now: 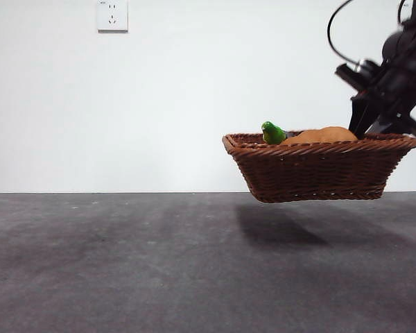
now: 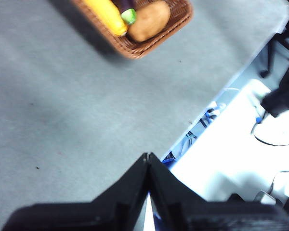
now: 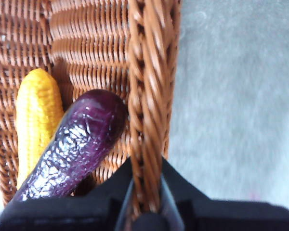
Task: Help me put the vegetables on the table into the basket
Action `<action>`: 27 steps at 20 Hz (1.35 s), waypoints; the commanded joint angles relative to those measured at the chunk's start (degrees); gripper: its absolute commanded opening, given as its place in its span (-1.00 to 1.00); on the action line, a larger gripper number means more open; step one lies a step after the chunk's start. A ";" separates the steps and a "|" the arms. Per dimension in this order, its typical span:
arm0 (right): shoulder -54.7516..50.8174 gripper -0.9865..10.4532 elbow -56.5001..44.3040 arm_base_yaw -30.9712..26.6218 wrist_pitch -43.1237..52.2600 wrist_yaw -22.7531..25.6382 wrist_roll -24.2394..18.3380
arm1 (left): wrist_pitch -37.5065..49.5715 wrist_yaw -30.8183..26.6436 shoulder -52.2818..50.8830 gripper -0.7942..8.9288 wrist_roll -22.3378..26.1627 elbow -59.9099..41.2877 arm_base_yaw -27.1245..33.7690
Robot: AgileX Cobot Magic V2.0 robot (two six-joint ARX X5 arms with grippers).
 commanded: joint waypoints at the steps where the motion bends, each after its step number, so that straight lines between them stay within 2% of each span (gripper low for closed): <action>1: 5.38 -0.85 6.93 -0.04 -3.56 -1.25 -3.82 | 0.22 -0.33 -2.14 -0.85 0.07 -0.92 -0.13; 4: 10.19 -0.85 11.76 -0.11 -6.16 0.26 -5.35 | 0.22 -0.17 -5.86 -0.85 -0.52 -0.92 -0.13; 9: 13.88 -0.85 11.72 -1.46 -5.81 1.86 -5.95 | 0.22 -0.20 -11.45 -0.85 -1.60 -0.92 -0.13; 15: 16.72 -0.81 11.72 -2.16 -5.27 3.50 -5.53 | 0.22 -0.20 -12.04 -0.85 -1.84 -0.92 -0.13; 16: 16.76 -0.63 11.72 -2.16 -4.76 3.74 -4.81 | 0.22 -0.20 -12.02 -0.85 -1.84 -0.90 -0.13; 18: 16.76 0.13 11.74 -2.16 -4.57 5.35 -3.41 | 0.22 -0.20 -12.02 -0.85 -1.84 -0.92 -0.13; 19: 16.76 0.33 11.74 -2.16 -4.48 6.01 -3.41 | 0.22 -0.20 -12.02 -0.85 -1.84 -0.92 -0.13; 21: 15.63 0.34 11.85 -2.19 -4.79 9.35 -3.43 | 0.22 -0.20 -12.02 -0.85 -1.79 -0.92 -0.13; 24: 9.66 0.33 11.85 -2.23 -7.39 18.14 -3.08 | 0.22 -0.74 -12.04 -0.85 -0.61 -0.92 -0.13; 27: 0.22 0.32 11.82 -2.23 -12.35 20.50 -2.12 | 0.22 -5.79 -12.02 -0.85 1.75 -0.92 -0.13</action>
